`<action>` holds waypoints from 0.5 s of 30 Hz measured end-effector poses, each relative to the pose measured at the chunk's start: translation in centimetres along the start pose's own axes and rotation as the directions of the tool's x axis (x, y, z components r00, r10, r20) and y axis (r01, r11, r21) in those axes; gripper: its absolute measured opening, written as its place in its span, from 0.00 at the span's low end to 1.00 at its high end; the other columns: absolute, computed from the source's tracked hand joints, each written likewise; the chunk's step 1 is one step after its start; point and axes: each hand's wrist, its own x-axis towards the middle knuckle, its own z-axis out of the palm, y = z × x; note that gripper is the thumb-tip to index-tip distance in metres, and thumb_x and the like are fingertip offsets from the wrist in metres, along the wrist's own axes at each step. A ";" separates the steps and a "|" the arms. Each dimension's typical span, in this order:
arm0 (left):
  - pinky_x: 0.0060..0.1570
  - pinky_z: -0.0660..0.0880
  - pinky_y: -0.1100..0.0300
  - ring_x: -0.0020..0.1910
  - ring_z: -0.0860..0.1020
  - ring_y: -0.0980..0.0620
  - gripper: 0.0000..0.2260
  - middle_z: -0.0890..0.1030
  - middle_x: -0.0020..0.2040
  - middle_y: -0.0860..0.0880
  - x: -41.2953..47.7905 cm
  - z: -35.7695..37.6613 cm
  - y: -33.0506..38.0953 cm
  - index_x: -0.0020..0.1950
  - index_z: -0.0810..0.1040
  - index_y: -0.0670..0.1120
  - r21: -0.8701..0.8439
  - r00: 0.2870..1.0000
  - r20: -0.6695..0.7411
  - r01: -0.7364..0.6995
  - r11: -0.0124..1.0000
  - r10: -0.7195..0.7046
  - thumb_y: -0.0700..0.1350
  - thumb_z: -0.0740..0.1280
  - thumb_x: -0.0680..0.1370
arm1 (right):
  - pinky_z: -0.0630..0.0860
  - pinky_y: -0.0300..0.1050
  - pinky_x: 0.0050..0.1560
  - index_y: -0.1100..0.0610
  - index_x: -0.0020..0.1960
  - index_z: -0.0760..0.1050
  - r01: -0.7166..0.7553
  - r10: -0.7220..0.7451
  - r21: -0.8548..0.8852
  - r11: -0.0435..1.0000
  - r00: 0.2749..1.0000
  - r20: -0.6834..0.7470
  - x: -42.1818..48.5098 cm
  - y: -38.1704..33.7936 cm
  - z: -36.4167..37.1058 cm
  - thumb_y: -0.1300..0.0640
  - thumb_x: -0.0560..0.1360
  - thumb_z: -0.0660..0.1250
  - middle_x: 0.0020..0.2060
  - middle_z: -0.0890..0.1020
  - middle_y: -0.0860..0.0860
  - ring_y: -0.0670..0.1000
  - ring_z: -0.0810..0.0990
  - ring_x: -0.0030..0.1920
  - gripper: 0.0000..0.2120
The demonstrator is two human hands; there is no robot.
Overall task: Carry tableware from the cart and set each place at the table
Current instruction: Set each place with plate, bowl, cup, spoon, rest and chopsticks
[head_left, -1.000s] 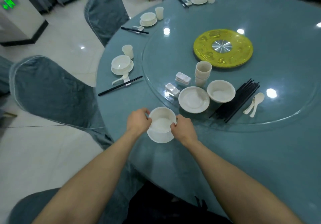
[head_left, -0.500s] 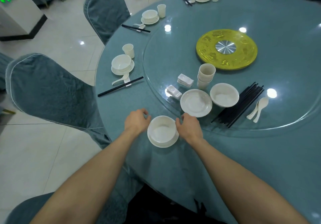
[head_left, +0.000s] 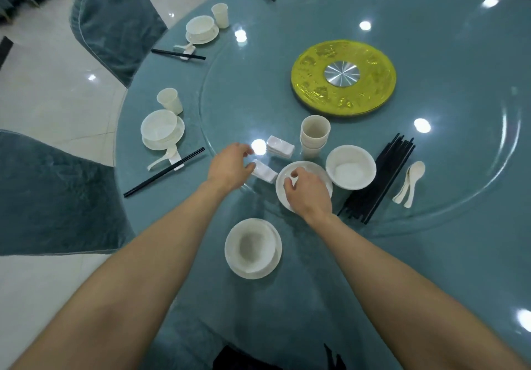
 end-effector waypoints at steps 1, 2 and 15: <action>0.58 0.79 0.49 0.57 0.82 0.47 0.16 0.81 0.61 0.50 1.2 0.0 0.6 0.67 0.81 0.51 0.019 0.999 0.002 -0.033 0.999 0.033 0.51 0.73 0.80 | 0.77 0.52 0.55 0.57 0.69 0.78 0.000 0.000 -0.002 1.000 1.000 -0.001 0.2 0.1 -0.1 0.48 0.85 0.60 0.56 0.85 0.58 0.59 0.83 0.55 0.19; 0.58 0.79 0.48 0.58 0.81 0.46 0.17 0.80 0.61 0.50 1.9 -0.1 1.1 0.68 0.80 0.52 0.030 0.998 0.002 -0.063 0.998 0.063 0.50 0.74 0.79 | 0.77 0.51 0.56 0.57 0.69 0.78 0.007 -0.007 -0.001 1.000 1.000 0.001 0.2 0.2 0.0 0.48 0.85 0.60 0.57 0.85 0.58 0.59 0.83 0.56 0.19; 0.63 0.73 0.46 0.65 0.74 0.43 0.20 0.77 0.63 0.47 9.2 2.1 4.6 0.68 0.81 0.50 0.261 0.930 0.187 -0.358 0.896 0.317 0.46 0.77 0.77 | 0.82 0.54 0.52 0.55 0.68 0.77 -0.007 0.007 0.008 1.000 1.000 -0.016 1.0 1.8 0.7 0.46 0.84 0.60 0.48 0.87 0.56 0.57 0.85 0.48 0.19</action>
